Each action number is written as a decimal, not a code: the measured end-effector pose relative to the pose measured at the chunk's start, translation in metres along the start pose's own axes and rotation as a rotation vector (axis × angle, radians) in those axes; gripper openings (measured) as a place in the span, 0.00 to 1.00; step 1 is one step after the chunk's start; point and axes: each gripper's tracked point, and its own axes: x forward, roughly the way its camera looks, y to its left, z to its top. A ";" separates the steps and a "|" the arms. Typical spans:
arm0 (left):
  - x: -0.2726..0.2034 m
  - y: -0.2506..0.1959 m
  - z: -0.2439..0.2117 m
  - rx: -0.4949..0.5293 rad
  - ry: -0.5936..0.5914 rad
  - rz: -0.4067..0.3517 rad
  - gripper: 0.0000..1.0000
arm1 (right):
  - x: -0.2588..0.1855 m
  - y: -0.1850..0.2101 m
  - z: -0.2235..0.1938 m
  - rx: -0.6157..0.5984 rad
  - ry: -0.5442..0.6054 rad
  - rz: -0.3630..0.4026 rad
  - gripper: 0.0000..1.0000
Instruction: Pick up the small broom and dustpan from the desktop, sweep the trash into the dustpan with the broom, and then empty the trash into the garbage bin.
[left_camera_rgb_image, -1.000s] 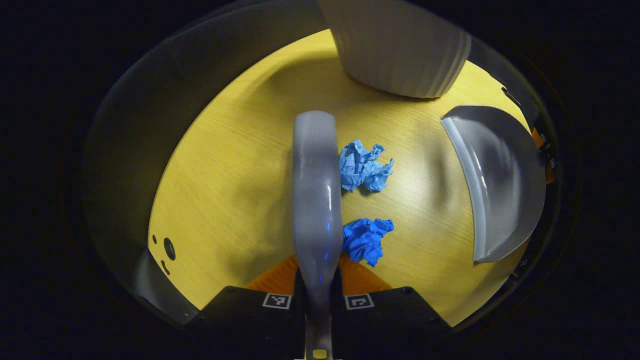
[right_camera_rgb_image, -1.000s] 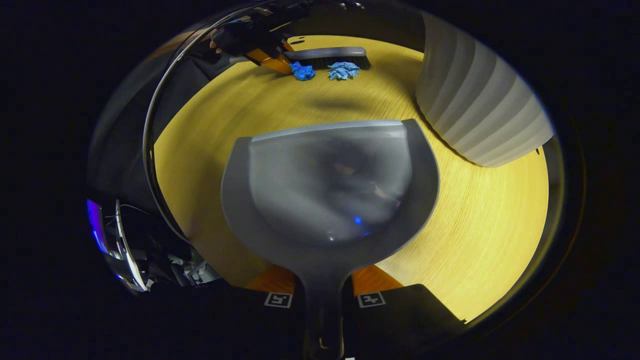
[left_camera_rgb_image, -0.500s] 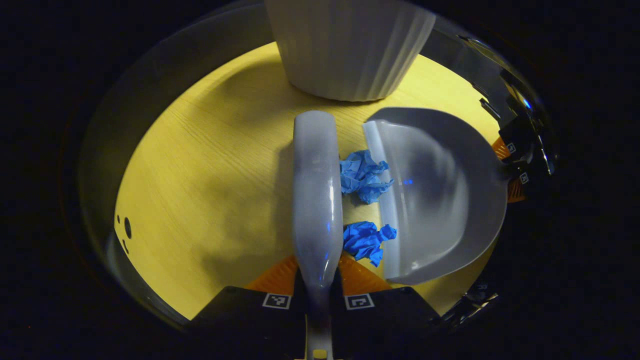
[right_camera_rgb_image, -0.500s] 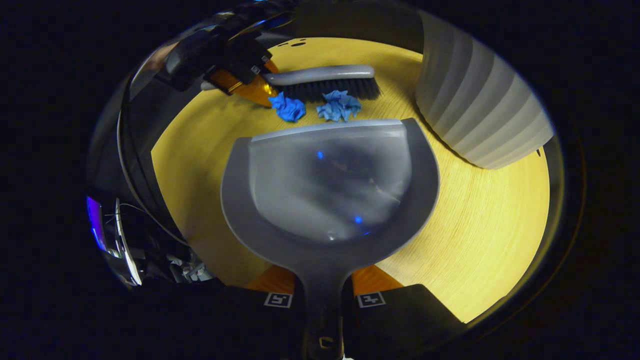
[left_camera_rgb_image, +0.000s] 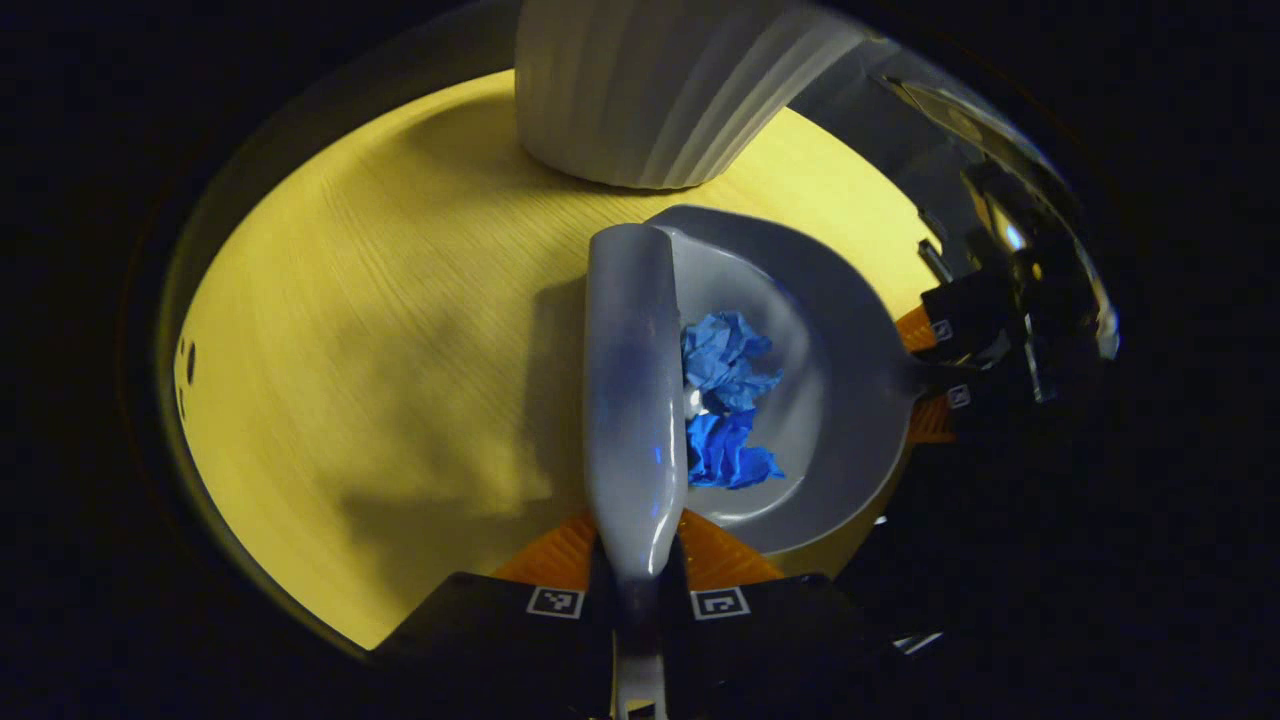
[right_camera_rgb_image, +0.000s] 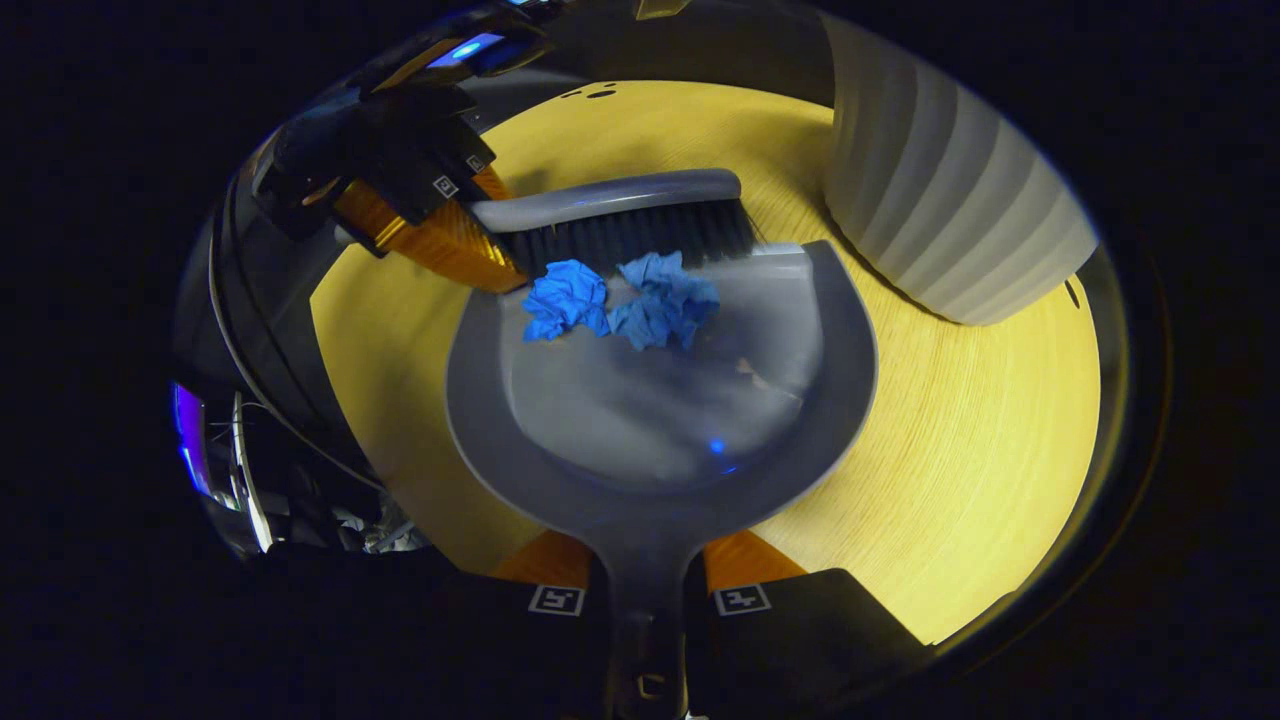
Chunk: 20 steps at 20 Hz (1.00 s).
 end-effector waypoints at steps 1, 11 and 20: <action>0.000 -0.005 0.000 -0.020 -0.009 -0.010 0.25 | -0.001 0.000 0.000 0.002 -0.002 0.004 0.32; -0.014 -0.009 -0.001 -0.170 -0.216 0.212 0.25 | -0.005 -0.002 0.002 -0.023 -0.018 0.079 0.32; -0.017 0.059 -0.063 -0.322 -0.358 0.441 0.24 | -0.022 -0.010 0.008 -0.101 -0.009 -0.008 0.32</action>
